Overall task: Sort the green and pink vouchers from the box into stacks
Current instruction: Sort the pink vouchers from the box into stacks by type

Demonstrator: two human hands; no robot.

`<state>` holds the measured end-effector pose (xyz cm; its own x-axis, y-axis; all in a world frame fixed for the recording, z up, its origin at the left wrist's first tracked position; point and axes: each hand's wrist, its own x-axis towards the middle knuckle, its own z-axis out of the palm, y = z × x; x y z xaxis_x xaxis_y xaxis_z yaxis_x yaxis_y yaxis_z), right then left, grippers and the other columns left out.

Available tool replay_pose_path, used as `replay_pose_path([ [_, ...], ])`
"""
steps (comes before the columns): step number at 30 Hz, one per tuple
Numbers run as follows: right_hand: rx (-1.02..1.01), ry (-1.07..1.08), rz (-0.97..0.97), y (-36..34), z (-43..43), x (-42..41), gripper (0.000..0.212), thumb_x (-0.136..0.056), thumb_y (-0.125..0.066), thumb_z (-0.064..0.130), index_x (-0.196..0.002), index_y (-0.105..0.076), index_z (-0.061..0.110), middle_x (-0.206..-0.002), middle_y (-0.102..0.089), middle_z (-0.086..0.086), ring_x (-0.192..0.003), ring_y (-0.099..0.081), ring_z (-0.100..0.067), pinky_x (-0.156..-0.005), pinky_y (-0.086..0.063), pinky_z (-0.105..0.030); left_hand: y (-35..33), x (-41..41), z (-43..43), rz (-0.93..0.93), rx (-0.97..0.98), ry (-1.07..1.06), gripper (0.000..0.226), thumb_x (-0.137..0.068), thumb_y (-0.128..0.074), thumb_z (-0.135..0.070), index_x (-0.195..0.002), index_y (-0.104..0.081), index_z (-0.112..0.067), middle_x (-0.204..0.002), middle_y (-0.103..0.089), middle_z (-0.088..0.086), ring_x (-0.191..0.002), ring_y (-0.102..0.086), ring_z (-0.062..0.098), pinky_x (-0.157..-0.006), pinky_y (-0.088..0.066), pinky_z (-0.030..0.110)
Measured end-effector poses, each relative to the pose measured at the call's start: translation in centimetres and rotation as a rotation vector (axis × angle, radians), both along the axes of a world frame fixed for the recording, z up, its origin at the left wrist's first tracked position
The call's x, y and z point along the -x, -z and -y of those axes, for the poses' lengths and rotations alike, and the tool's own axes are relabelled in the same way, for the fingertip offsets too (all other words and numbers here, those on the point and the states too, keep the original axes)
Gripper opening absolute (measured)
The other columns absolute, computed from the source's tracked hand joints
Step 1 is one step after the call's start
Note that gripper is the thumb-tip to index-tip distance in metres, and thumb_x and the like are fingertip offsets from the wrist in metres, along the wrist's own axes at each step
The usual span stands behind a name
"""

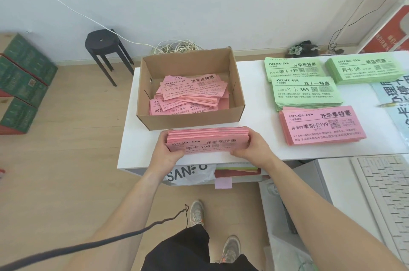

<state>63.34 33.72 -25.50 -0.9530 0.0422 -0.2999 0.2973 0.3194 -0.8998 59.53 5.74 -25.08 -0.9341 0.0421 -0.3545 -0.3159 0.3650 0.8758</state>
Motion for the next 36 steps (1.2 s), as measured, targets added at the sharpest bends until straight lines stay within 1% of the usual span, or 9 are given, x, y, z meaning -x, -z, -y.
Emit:
replay_pose_path([
  [6,-0.076,0.066,-0.11,0.6,1.3,-0.3,0.039,-0.083,-0.076,0.004,-0.11,-0.068,0.032,-0.106,-0.075,0.014,-0.1,-0.069,-0.004,-0.088,-0.054,-0.025,0.3,-0.1,-1.2,-0.024,0.015,-0.04,0.045,-0.084,-0.06,0.01,-0.117,-0.055,-0.021,-0.103,-0.067,-0.013,-0.092,-0.061,-0.008,-0.077,-0.042,0.006],
  [11,-0.065,0.074,-0.037,0.7,1.6,-0.6,0.044,-0.085,-0.076,0.007,-0.122,-0.065,0.028,-0.113,-0.072,0.015,-0.107,-0.067,-0.003,-0.094,-0.054,-0.029,0.6,0.0,-0.5,-0.009,0.065,0.043,0.046,-0.086,-0.065,0.0,-0.126,-0.053,-0.021,-0.11,-0.066,-0.016,-0.103,-0.061,0.0,-0.085,-0.042,0.017],
  [17,-0.074,0.047,0.11,-1.9,1.0,-0.3,0.054,-0.081,-0.078,0.003,-0.128,-0.058,0.021,-0.114,-0.07,0.009,-0.1,-0.066,-0.004,-0.075,-0.049,-0.013,-1.3,0.4,0.8,0.026,0.081,0.074,0.035,-0.088,-0.07,-0.006,-0.117,-0.06,-0.023,-0.108,-0.07,-0.011,-0.102,-0.066,0.01,-0.087,-0.048,0.027],
  [24,-0.164,0.094,0.328,-1.6,2.3,0.1,0.045,-0.081,-0.076,0.008,-0.122,-0.058,0.015,-0.118,-0.07,-0.001,-0.105,-0.066,-0.021,-0.094,-0.055,-0.037,-0.6,0.3,-0.5,0.07,0.365,0.136,0.022,-0.088,-0.068,-0.018,-0.109,-0.065,-0.017,-0.108,-0.071,-0.002,-0.096,-0.063,0.019,-0.078,-0.045,0.027],
  [27,-0.202,0.1,0.329,-1.8,2.6,0.0,0.04,-0.083,-0.074,0.01,-0.119,-0.056,0.016,-0.116,-0.068,0.0,-0.103,-0.065,-0.021,-0.09,-0.053,-0.034,-0.4,0.3,-0.3,0.053,0.505,0.128,0.039,-0.083,-0.072,-0.033,-0.117,-0.062,-0.018,-0.116,-0.069,0.001,-0.104,-0.063,0.022,-0.083,-0.05,0.033],
  [30,-0.24,0.105,0.308,-2.3,2.6,-0.1,0.038,-0.082,-0.074,0.013,-0.114,-0.053,0.02,-0.112,-0.068,0.001,-0.102,-0.066,-0.021,-0.089,-0.054,-0.035,-1.2,-0.1,-0.4,-0.078,0.687,0.081,0.065,-0.081,-0.076,-0.041,-0.135,-0.049,-0.018,-0.129,-0.052,0.004,-0.121,-0.051,0.028,-0.093,-0.048,0.043],
  [33,-0.289,0.103,0.287,-3.0,2.7,-0.4,0.036,-0.083,-0.074,0.015,-0.112,-0.053,0.022,-0.103,-0.064,0.005,-0.095,-0.064,-0.019,-0.078,-0.05,-0.029,-2.3,-0.6,-2.4,-0.251,0.508,0.246,0.034,-0.088,-0.07,-0.028,-0.121,-0.059,-0.025,-0.118,-0.055,-0.005,-0.11,-0.057,0.019,-0.091,-0.048,0.035],
  [34,-0.304,0.106,0.276,-3.2,2.8,-0.4,0.035,-0.083,-0.073,0.016,-0.111,-0.054,0.022,-0.102,-0.063,0.006,-0.093,-0.063,-0.019,-0.075,-0.047,-0.028,-2.6,-0.7,-3.4,-0.233,0.422,0.352,0.026,-0.091,-0.066,-0.024,-0.117,-0.063,-0.026,-0.118,-0.057,-0.007,-0.106,-0.059,0.016,-0.092,-0.048,0.034],
  [36,-0.338,0.109,0.241,-3.7,3.1,-0.6,0.035,-0.081,-0.074,0.017,-0.111,-0.056,0.021,-0.1,-0.065,0.006,-0.089,-0.064,-0.018,-0.071,-0.047,-0.027,-3.1,-1.0,-5.4,-0.158,0.31,0.502,0.027,-0.095,-0.061,-0.019,-0.121,-0.064,-0.028,-0.125,-0.059,-0.009,-0.104,-0.06,0.01,-0.089,-0.051,0.032],
])
